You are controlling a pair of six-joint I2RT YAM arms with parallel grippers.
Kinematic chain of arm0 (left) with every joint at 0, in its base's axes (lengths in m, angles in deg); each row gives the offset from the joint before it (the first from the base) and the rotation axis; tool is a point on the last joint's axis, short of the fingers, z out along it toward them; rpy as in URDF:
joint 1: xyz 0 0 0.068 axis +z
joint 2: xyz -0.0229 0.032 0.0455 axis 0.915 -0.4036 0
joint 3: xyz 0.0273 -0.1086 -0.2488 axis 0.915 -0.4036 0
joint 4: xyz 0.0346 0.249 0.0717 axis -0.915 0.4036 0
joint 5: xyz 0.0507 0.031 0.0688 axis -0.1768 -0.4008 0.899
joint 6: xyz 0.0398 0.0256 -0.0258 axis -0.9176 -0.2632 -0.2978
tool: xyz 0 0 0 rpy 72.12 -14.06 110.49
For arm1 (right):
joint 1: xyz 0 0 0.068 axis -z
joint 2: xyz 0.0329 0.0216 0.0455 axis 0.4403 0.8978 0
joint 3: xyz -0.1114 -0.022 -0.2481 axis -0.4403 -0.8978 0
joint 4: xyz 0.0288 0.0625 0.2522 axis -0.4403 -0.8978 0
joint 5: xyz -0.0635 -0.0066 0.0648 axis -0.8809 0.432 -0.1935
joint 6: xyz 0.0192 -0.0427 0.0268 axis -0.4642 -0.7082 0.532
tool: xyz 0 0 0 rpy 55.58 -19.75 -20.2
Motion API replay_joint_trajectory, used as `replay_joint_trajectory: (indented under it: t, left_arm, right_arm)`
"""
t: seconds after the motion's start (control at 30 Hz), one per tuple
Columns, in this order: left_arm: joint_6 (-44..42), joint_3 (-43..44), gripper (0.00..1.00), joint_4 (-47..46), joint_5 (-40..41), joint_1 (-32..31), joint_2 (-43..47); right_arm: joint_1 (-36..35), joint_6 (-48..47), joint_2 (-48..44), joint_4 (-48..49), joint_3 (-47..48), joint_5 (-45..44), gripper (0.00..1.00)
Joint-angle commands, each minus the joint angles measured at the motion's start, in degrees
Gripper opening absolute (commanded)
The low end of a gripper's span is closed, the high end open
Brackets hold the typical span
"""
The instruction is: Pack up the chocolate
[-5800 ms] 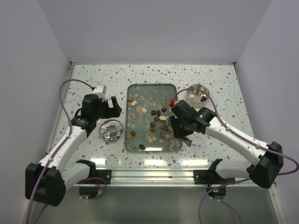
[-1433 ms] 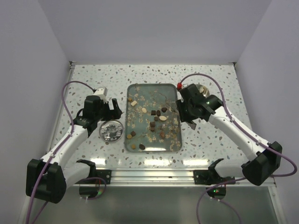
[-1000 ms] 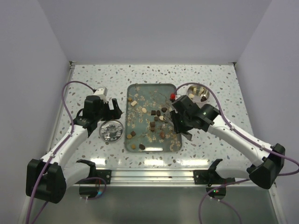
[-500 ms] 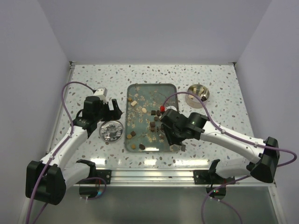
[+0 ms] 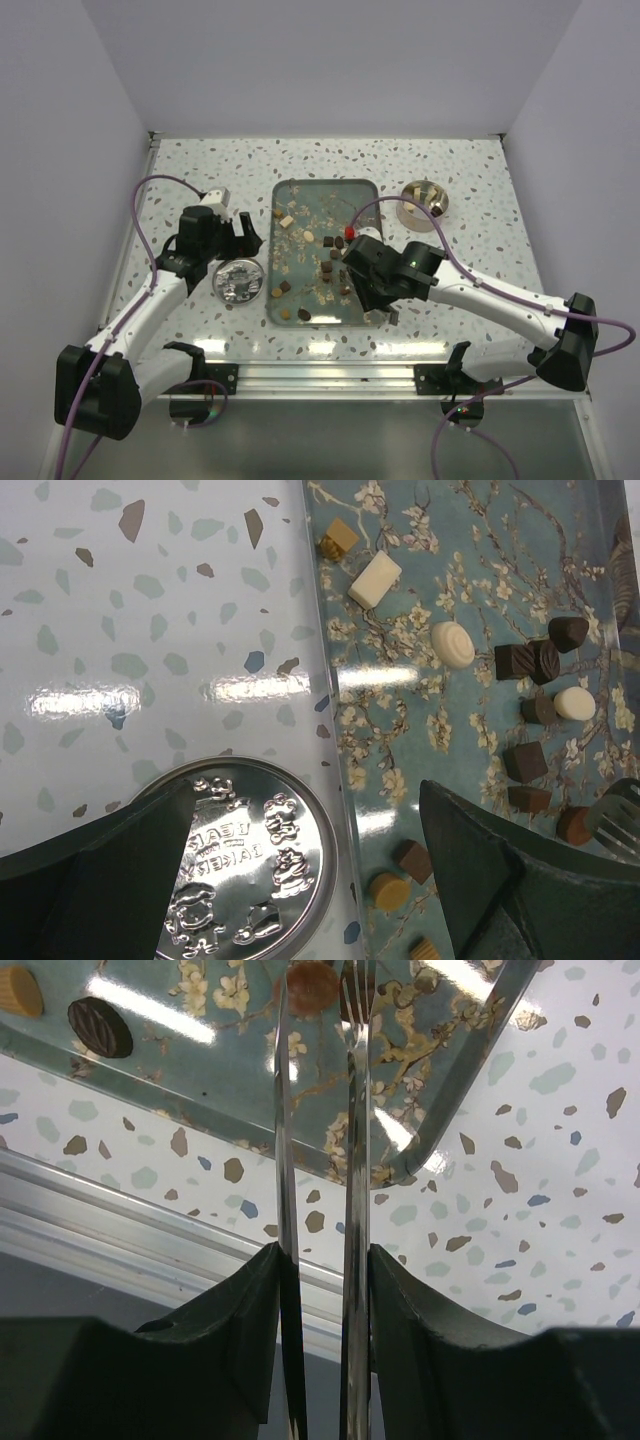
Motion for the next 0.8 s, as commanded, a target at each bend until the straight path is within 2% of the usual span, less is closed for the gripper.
replay_joint_trajectory:
  t: [0.0,0.77]
  left_arm:
    - [-0.4,-0.2,1.0,-0.9,-0.7,0.2,1.5]
    - [-0.2,-1.2,1.0,-1.5,-1.3,0.2,1.6]
  right_arm:
    - [-0.9,1.5,0.4,-0.5,1.1,-1.2,0.41]
    - [-4.3,6.7,0.8,-5.7,3.9,-5.2,0.41]
